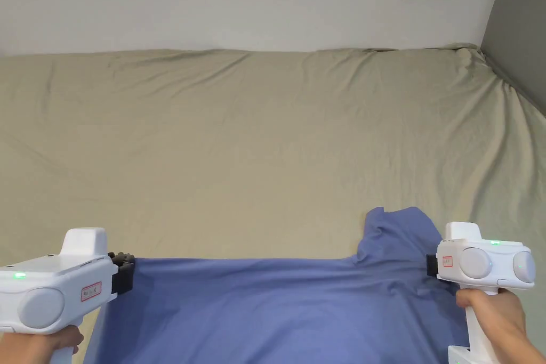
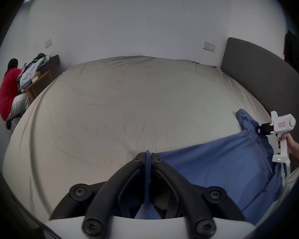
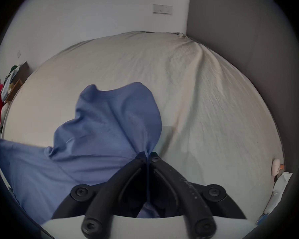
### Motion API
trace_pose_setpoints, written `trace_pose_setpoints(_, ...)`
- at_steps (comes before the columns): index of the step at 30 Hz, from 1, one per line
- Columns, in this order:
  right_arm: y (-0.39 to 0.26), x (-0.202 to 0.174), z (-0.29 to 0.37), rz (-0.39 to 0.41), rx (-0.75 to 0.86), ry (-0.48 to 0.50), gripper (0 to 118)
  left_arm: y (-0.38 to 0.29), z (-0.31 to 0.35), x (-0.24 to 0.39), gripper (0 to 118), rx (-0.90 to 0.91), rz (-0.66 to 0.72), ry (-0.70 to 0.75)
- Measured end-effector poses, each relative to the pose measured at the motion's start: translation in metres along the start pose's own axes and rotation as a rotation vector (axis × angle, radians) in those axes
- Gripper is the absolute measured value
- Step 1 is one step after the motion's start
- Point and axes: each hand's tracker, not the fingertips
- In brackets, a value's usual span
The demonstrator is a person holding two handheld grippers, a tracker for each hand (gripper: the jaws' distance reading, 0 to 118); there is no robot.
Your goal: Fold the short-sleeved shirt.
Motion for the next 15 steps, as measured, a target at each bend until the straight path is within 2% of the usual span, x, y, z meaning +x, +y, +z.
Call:
trace_pose_setpoints(4,-0.005,0.007,0.05,0.041,0.142,-0.002,3,-0.008,0.013,-0.001,4,0.026,0.032,0.016)
trace_pose_setpoints(10,-0.039,0.018,0.181,0.03,0.291,0.114,3,-0.026,0.053,-0.009,4,0.065,0.101,0.037)
trace_pose_setpoints(15,-0.085,0.037,0.259,0.033,0.342,0.207,3,-0.054,0.108,-0.017,4,0.118,0.158,0.029)
